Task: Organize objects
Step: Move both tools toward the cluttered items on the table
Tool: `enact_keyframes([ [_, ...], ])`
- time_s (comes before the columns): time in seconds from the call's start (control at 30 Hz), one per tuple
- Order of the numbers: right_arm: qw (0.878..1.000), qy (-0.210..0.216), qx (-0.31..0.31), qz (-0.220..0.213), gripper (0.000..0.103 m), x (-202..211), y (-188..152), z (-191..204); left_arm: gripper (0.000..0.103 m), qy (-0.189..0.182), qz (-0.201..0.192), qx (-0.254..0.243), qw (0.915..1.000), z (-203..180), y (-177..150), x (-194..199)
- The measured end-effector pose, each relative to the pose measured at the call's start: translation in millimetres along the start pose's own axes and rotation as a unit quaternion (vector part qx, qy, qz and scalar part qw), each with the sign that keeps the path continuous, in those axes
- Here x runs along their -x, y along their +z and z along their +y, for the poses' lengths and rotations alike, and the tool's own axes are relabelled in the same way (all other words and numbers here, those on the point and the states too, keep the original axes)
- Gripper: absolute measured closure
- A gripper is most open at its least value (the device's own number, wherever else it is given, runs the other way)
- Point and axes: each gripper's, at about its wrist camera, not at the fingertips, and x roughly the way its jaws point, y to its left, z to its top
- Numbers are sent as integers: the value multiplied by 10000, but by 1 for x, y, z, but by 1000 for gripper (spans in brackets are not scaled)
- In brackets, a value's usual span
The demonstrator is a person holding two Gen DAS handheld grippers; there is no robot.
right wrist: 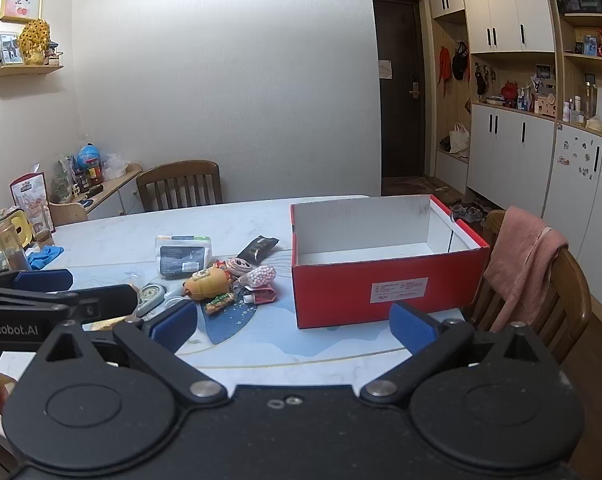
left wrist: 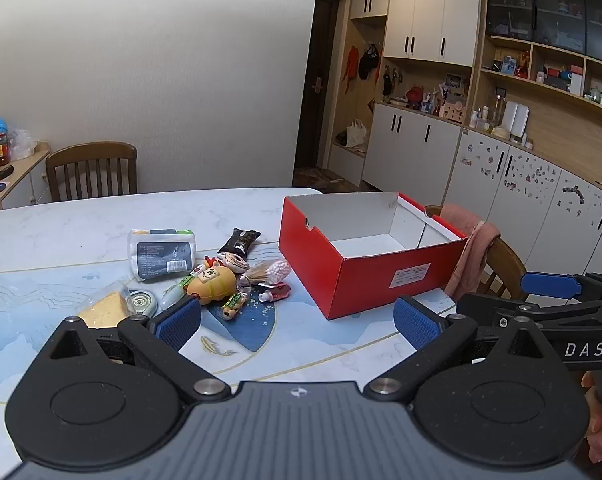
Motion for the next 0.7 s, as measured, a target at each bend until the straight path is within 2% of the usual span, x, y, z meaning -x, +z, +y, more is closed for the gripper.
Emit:
enact_keyframes([
  [0.7,9997,226,68,-38,0,4,3,-1,0,50,-16,149,9999,0,-1,5],
])
